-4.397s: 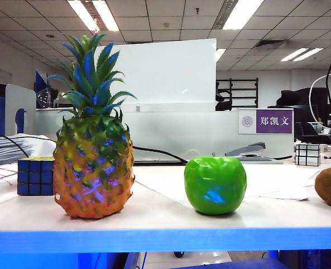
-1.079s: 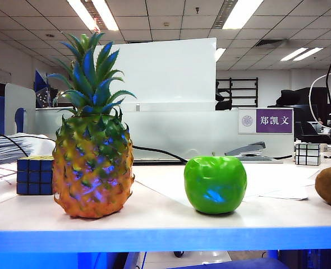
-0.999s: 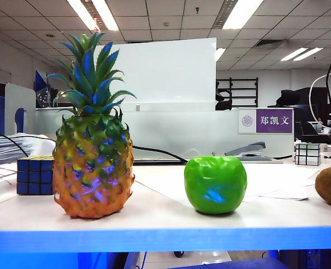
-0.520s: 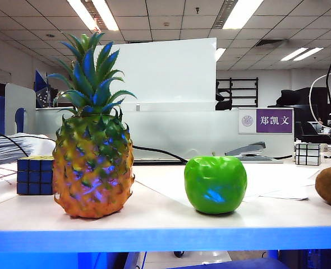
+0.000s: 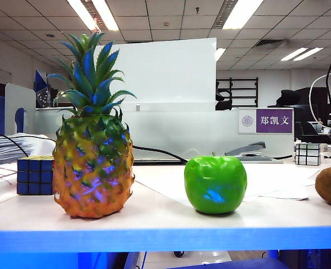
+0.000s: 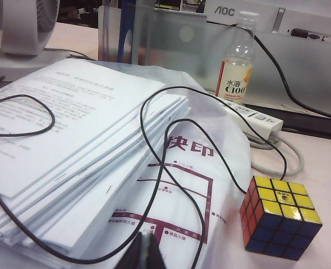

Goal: Arrange all the fruits from large to small from left to right in a row.

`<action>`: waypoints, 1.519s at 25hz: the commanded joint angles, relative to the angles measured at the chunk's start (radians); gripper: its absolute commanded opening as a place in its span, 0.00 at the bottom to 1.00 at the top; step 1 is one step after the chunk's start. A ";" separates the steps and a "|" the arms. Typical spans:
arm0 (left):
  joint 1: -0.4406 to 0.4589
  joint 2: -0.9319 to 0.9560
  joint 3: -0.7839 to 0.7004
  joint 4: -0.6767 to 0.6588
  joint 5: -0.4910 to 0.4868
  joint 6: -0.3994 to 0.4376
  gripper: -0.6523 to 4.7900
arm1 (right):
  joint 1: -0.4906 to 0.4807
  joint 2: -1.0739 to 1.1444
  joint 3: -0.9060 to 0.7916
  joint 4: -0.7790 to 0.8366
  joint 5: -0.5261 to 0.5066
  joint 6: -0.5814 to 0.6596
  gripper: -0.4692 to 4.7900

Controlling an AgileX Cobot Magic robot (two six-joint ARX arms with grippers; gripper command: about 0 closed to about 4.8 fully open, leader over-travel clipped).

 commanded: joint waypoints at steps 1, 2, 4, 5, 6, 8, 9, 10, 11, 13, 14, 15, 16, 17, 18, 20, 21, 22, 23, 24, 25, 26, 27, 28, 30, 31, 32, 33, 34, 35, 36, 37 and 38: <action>0.000 -0.002 0.001 0.012 -0.002 0.001 0.11 | 0.001 -0.002 0.002 0.011 0.002 -0.003 0.09; 0.000 -0.002 0.001 0.012 -0.002 0.001 0.11 | 0.001 -0.002 0.002 0.010 0.002 -0.004 0.09; 0.000 -0.002 0.001 0.012 -0.002 0.001 0.11 | 0.000 -0.002 0.002 0.008 0.006 -0.042 0.09; 0.000 -0.002 0.001 0.012 -0.002 0.001 0.11 | 0.000 -0.002 0.002 0.007 0.019 -0.092 0.09; 0.000 -0.002 0.001 0.012 -0.002 0.001 0.11 | 0.000 -0.002 0.001 -0.002 0.029 -0.140 0.09; 0.000 -0.002 0.001 0.012 -0.002 0.001 0.11 | -0.003 -0.002 0.001 -0.031 0.037 -0.230 0.09; 0.000 -0.002 0.001 0.012 -0.003 0.001 0.11 | -0.009 -0.002 0.001 -0.039 0.035 -0.261 0.09; 0.000 -0.002 0.001 0.012 -0.002 0.001 0.11 | -0.021 -0.002 -0.002 -0.042 0.035 -0.290 0.09; 0.000 -0.002 0.001 0.011 -0.002 0.001 0.11 | -0.031 -0.002 -0.002 -0.047 0.035 -0.299 0.09; 0.000 -0.002 0.001 0.011 -0.002 0.001 0.11 | -0.062 -0.002 -0.002 -0.053 0.032 -0.310 0.09; 0.000 -0.002 0.001 0.011 -0.002 0.001 0.11 | -0.080 -0.002 -0.002 -0.056 0.024 -0.309 0.09; 0.000 -0.002 0.001 0.011 -0.002 0.001 0.11 | -0.097 -0.002 -0.002 -0.056 0.006 -0.304 0.09; 0.000 -0.002 0.001 0.011 -0.002 0.001 0.11 | -0.118 -0.002 -0.002 -0.056 -0.016 -0.300 0.09; 0.000 -0.002 0.001 0.011 -0.002 0.001 0.11 | -0.135 -0.002 -0.002 -0.056 -0.037 -0.298 0.09; 0.000 -0.002 0.001 0.011 -0.002 0.001 0.11 | -0.158 -0.002 -0.002 -0.056 -0.066 -0.298 0.09; 0.000 -0.002 0.001 0.011 -0.002 0.000 0.11 | -0.198 -0.002 -0.002 -0.056 -0.112 -0.297 0.09; 0.000 -0.002 0.001 0.011 -0.002 0.001 0.11 | -0.218 -0.002 -0.002 -0.056 -0.133 -0.296 0.09; 0.000 -0.002 0.001 0.011 -0.002 0.000 0.11 | -0.241 -0.002 -0.002 -0.056 -0.163 -0.292 0.09; 0.000 -0.002 0.001 0.011 -0.002 0.001 0.11 | -0.259 -0.002 -0.002 -0.056 -0.184 -0.285 0.09; 0.000 -0.002 0.001 0.011 -0.002 0.001 0.11 | -0.275 -0.002 -0.002 -0.056 -0.206 -0.280 0.09; 0.000 -0.002 0.001 0.011 -0.002 0.001 0.11 | -0.291 -0.002 -0.002 -0.056 -0.232 -0.274 0.09; 0.000 -0.002 0.001 0.011 -0.002 0.001 0.11 | -0.301 -0.002 -0.002 -0.056 -0.251 -0.272 0.09; 0.000 -0.002 0.001 0.011 -0.002 0.001 0.11 | -0.308 -0.002 -0.002 -0.056 -0.267 -0.268 0.09; 0.000 -0.002 0.001 0.011 -0.002 0.001 0.11 | -0.315 -0.002 -0.002 -0.056 -0.274 -0.261 0.09; 0.000 -0.002 0.001 0.011 -0.002 0.001 0.11 | -0.319 -0.002 -0.002 -0.056 -0.283 -0.257 0.09; 0.000 -0.002 0.001 0.011 -0.002 0.001 0.11 | -0.320 -0.002 -0.002 -0.056 -0.283 -0.257 0.09; 0.000 -0.002 0.001 0.011 -0.002 0.001 0.11 | -0.322 -0.002 -0.002 -0.055 -0.283 -0.256 0.09; 0.000 -0.002 0.001 0.011 -0.002 0.001 0.11 | -0.323 -0.002 -0.002 -0.055 -0.283 -0.256 0.09; 0.000 -0.002 0.001 0.011 -0.002 0.001 0.11 | -0.324 -0.002 -0.002 -0.055 -0.283 -0.256 0.09; 0.000 -0.002 0.001 0.011 -0.002 0.001 0.11 | -0.324 -0.002 -0.002 -0.055 -0.283 -0.256 0.09; 0.000 -0.002 0.001 0.011 -0.002 0.001 0.11 | -0.324 -0.002 -0.002 -0.055 -0.283 -0.256 0.09; 0.000 -0.002 0.001 0.011 -0.002 0.001 0.11 | -0.324 -0.002 -0.002 -0.055 -0.283 -0.256 0.09; 0.000 -0.002 0.001 0.011 -0.002 0.001 0.11 | -0.324 -0.002 -0.002 -0.054 -0.283 -0.256 0.09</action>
